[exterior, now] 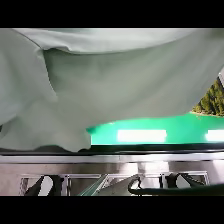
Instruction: Fold the shirts.
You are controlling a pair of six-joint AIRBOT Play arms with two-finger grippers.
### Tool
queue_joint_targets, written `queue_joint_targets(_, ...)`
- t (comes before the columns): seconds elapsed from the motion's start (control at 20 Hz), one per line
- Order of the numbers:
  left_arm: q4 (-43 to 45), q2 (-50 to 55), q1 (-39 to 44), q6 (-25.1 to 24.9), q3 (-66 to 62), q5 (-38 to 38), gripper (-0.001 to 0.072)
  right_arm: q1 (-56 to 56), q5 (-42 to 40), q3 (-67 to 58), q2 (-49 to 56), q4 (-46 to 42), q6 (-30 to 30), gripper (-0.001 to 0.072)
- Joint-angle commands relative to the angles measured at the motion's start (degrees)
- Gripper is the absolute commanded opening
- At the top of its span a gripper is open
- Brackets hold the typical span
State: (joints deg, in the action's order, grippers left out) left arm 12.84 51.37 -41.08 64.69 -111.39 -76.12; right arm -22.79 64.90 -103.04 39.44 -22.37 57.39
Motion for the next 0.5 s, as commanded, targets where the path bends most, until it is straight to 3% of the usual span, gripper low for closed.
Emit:
queue_joint_targets(0.0, 1.1, 3.8, 5.3, -0.7, 7.6, -6.4, 0.0018, 0.1, 5.7, 2.6, 4.5, -3.5, 3.8, 0.0016)
queue_joint_targets(0.1, 10.4, 8.2, 13.2, -0.9, 14.6, -7.8, 0.0018, 0.2, 7.2, 9.4, 8.7, -3.4, 4.0, 0.0016)
queue_joint_targets(0.2, 24.1, 14.3, 22.3, -1.9, 22.4, -3.8, 0.0018, 0.4, 6.8, 18.4, 13.5, -3.4, 1.4, 0.0016)
queue_joint_targets(0.3, 33.6, 21.5, 28.4, -1.9, 27.8, 4.5, 0.0018, 1.2, 3.3, 26.3, 19.1, -3.4, -3.0, 0.0016)
queue_joint_targets(0.45, 38.3, 34.1, 32.9, -1.9, 31.3, 17.5, 0.0018, 3.5, -4.2, 31.0, 31.0, -3.3, -7.8, 0.0016)
